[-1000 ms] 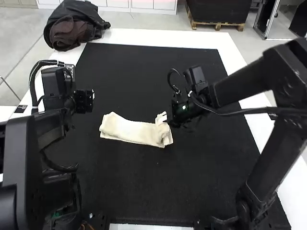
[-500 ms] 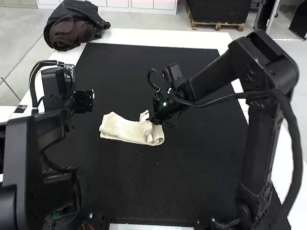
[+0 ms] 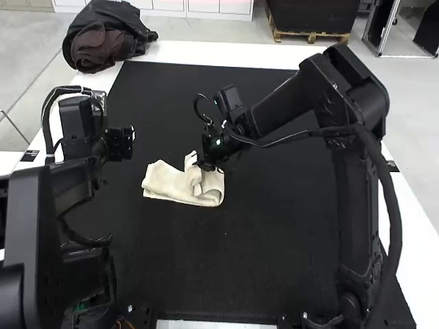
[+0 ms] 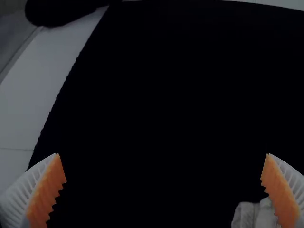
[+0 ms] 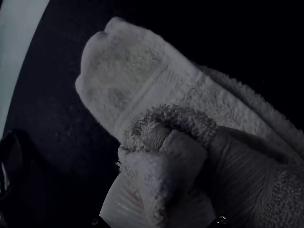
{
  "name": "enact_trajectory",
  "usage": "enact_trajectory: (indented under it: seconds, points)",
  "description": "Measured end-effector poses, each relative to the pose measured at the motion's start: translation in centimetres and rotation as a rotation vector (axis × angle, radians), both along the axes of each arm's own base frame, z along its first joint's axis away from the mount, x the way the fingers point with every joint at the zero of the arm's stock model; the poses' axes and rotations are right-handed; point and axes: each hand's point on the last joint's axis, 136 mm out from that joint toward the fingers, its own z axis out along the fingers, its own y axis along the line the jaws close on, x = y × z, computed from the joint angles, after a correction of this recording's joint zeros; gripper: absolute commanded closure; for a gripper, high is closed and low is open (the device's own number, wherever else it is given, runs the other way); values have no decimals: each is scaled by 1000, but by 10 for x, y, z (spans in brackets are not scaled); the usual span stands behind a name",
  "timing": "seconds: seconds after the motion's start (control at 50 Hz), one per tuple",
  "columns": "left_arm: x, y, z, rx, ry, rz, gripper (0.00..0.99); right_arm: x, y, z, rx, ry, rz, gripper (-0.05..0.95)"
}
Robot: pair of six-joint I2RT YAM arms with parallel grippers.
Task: Fold the towel.
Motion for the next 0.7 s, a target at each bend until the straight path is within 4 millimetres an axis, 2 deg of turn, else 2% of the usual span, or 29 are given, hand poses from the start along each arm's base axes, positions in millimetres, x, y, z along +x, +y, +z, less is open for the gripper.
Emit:
enact_trajectory:
  seconds: [0.22,0.7]
  points:
    - [-5,-2,-13,-8,28,0,33,0,24,6,18,-19,34,923]
    - [-5,-2,-13,-6,28,-1,33,5,55,4,34,-34,68,923]
